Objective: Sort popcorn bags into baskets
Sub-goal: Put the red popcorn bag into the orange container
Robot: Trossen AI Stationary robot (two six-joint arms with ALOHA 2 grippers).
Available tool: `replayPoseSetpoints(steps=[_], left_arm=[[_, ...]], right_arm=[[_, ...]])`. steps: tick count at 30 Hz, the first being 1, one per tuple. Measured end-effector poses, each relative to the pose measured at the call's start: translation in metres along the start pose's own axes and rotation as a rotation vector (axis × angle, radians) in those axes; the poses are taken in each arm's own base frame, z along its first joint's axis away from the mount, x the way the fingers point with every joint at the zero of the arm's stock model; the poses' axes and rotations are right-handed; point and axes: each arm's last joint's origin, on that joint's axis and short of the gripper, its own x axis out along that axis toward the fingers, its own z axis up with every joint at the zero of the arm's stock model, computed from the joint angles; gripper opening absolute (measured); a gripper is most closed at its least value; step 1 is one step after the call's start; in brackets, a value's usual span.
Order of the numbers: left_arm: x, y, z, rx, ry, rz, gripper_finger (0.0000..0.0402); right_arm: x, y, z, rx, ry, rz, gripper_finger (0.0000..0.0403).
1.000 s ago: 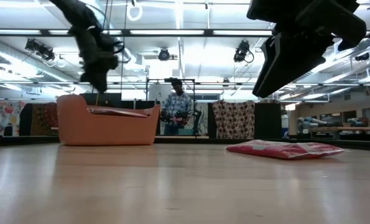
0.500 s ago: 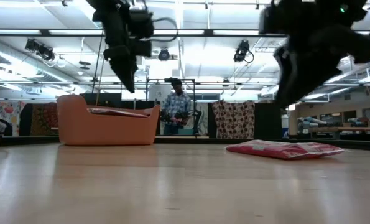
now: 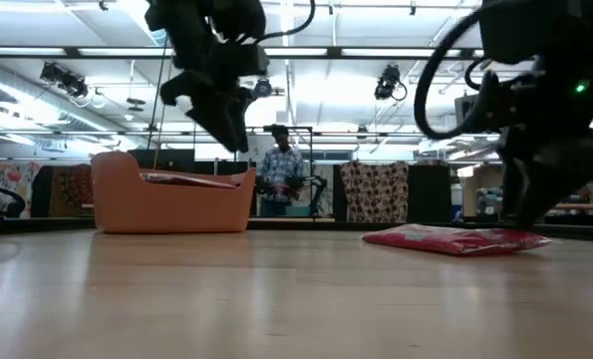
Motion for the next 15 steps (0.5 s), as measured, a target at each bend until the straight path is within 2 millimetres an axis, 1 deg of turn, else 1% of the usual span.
replayPoseSetpoints(steps=[3,5,7,10,13,15], left_arm=[[0.009,-0.017,-0.005,0.027,0.025,-0.035,0.0165],[0.015,-0.030,-0.010,0.056,0.052,-0.063,0.0166],[0.020,-0.043,-0.013,0.091,0.058,-0.081,0.0167],[0.027,-0.061,-0.018,0.164,0.060,-0.104,0.0167],[0.030,-0.075,-0.016,0.210,0.024,-0.101,0.0167],[0.031,-0.083,-0.014,0.231,0.000,-0.104,0.0167]], right_arm=[[0.007,-0.004,0.000,-0.009,-0.013,-0.028,0.0160],[0.013,-0.005,0.004,-0.019,-0.037,0.004,0.0160],[0.018,-0.003,0.012,-0.021,-0.096,0.070,0.0160],[0.019,0.001,0.030,-0.023,-0.244,0.165,0.0160],[0.010,0.009,0.050,-0.070,-0.446,0.278,0.0160],[0.004,0.012,0.059,-0.120,-0.549,0.330,0.0160]])
